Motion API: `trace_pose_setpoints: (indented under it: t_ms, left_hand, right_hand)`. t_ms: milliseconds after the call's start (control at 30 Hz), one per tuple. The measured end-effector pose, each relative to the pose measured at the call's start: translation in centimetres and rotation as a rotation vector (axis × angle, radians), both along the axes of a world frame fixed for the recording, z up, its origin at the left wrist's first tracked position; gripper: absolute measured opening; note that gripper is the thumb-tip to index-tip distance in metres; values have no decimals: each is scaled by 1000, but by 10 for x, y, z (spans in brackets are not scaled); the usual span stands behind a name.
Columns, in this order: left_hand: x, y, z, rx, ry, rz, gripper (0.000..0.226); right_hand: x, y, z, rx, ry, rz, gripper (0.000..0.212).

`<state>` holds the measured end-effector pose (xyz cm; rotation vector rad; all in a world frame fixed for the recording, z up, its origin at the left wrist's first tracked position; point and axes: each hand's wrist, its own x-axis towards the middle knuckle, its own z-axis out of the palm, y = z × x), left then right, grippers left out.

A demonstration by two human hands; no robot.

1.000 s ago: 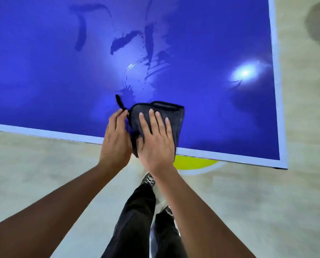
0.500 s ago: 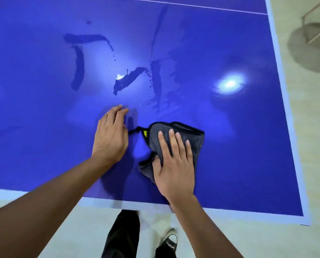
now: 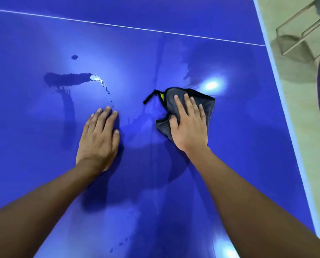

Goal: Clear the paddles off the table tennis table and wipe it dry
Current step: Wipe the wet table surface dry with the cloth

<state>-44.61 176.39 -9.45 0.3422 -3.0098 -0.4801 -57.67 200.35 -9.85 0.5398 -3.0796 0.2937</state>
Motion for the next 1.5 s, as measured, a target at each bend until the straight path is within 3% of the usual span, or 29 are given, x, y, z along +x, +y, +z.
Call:
trace_pose_setpoints:
  t_ms: [467, 733, 1000, 1500]
  left_hand:
    - [-4, 2, 5, -31, -33, 59, 57]
    - [-2, 2, 3, -36, -17, 62, 56]
    - [2, 1, 0, -24, -5, 42, 52]
    - [11, 4, 2, 64, 144, 41, 46]
  right_hand:
    - [-233, -81, 5, 18, -17, -12, 65]
    - [-292, -96, 13, 57, -64, 239, 67]
    - [-172, -101, 11, 42, -66, 349, 69]
    - [103, -48, 4, -28, -48, 212, 66]
